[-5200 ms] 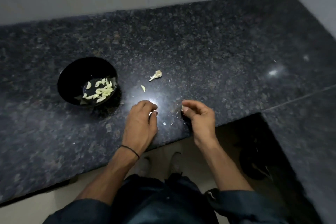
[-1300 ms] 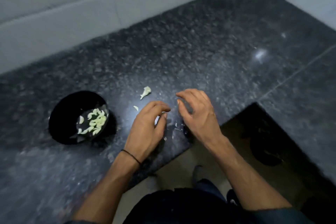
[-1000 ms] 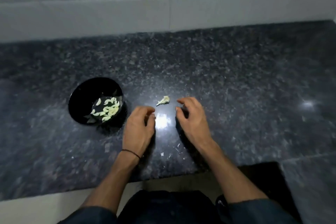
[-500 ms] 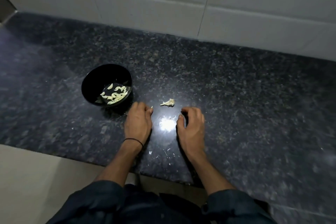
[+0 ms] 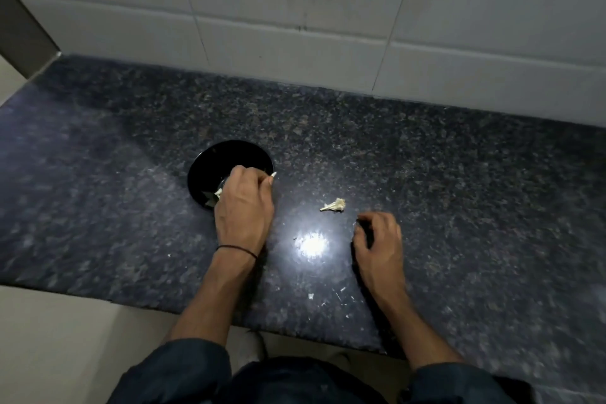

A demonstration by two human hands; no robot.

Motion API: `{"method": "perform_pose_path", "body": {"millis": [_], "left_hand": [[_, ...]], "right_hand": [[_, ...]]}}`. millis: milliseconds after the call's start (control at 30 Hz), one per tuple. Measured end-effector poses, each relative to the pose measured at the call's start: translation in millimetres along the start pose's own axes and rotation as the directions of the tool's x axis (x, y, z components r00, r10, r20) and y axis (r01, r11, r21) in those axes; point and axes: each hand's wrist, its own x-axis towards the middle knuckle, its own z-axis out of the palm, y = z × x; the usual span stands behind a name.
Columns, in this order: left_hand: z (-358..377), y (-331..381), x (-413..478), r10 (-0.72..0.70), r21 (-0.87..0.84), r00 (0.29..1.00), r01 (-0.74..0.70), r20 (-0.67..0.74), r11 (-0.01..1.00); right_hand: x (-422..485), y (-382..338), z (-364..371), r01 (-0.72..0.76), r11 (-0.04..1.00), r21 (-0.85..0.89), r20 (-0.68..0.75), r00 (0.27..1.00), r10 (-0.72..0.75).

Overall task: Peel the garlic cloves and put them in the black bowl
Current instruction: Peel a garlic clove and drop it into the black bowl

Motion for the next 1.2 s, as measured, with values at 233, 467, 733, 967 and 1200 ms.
{"method": "perform_pose_path", "body": {"millis": [233, 467, 733, 967, 1200], "left_hand": [[-6.1, -29.3, 12.2, -0.117, 0.080, 0.990, 0.111, 0.074, 0.991], [-1.5, -7.9, -10.1, 0.182, -0.230, 0.979, -0.157, 0.094, 0.960], [55.4, -10.2, -47.0, 0.230, -0.279, 0.854, -0.104, 0.467, 0.955], [59.8, -13.1, -48.5, 0.227, -0.273, 0.872, -0.113, 0.434, 0.955], [59.8, -12.1, -44.9, 0.139, -0.389, 0.895, 0.042, 0.424, 0.920]], "right_hand": [[0.1, -0.4, 2.1, 0.011, 1.000, -0.025, -0.013, 1.000, -0.011], [0.9, -0.3, 2.0, 0.007, 1.000, -0.024, -0.023, 1.000, -0.007], [19.4, -18.7, -0.7, -0.031, 0.990, 0.138, 0.028, 0.999, 0.028], [44.7, -25.1, 22.7, 0.200, 0.975, -0.094, 0.216, 0.960, -0.176], [36.9, -43.5, 7.4, -0.149, 0.919, 0.364, 0.125, 0.986, 0.110]]}}
